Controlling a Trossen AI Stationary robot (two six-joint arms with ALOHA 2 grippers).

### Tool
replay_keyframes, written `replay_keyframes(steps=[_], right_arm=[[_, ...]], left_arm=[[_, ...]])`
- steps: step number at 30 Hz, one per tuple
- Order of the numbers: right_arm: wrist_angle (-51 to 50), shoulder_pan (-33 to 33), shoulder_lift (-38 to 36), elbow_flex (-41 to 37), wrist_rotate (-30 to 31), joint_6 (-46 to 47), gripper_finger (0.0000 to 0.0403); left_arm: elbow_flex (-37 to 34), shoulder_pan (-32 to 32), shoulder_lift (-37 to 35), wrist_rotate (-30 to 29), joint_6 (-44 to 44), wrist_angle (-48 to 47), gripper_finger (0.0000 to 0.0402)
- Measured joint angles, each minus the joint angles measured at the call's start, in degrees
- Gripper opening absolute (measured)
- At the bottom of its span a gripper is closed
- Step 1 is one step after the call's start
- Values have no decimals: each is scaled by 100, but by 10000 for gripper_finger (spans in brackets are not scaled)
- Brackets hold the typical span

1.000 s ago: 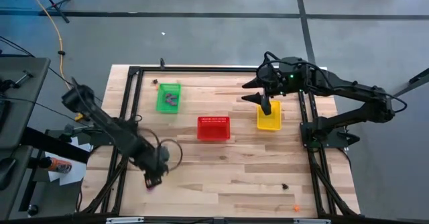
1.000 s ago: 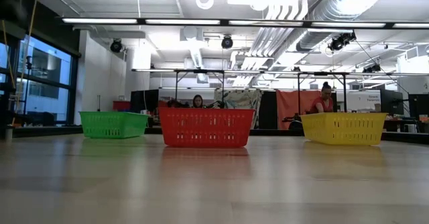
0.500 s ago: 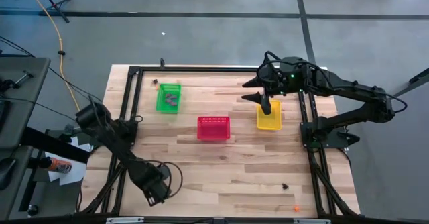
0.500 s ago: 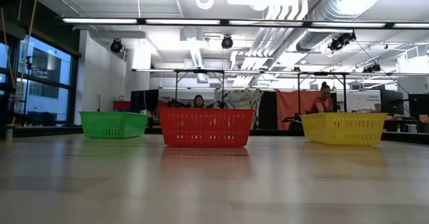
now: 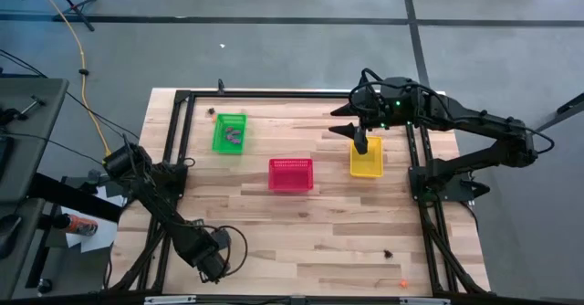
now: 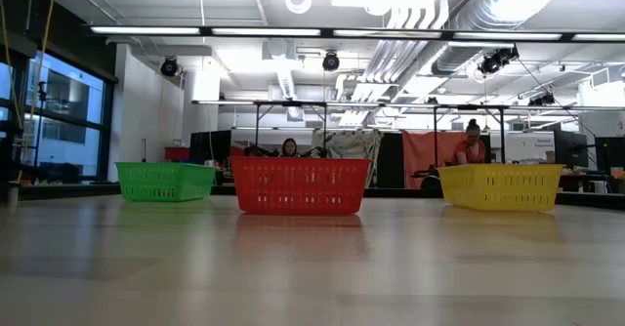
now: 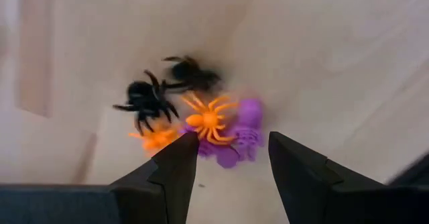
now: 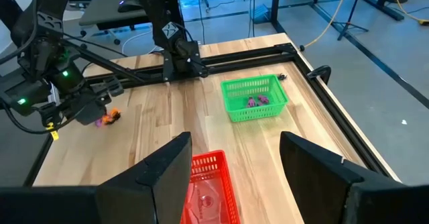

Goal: Sort Halloween decoration
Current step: Put the purple skeleton toy into the green bin

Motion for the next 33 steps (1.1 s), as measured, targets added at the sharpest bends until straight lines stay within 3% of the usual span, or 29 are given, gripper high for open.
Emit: replay_keyframes(steps=[4, 14, 23, 33], right_arm=[[0, 0, 0, 0, 1, 0, 222], [-4, 0, 0, 0, 1, 0, 222], [-5, 0, 0, 0, 1, 0, 222], [-13, -60, 222, -2, -3, -119, 222]], left_arm=[[-2, 26, 1, -186, 84, -590, 172], [266, 29, -152, -95, 357, -688, 172], [426, -251, -13, -30, -877, 144, 172], [435, -284, 587, -20, -850, 110, 172]])
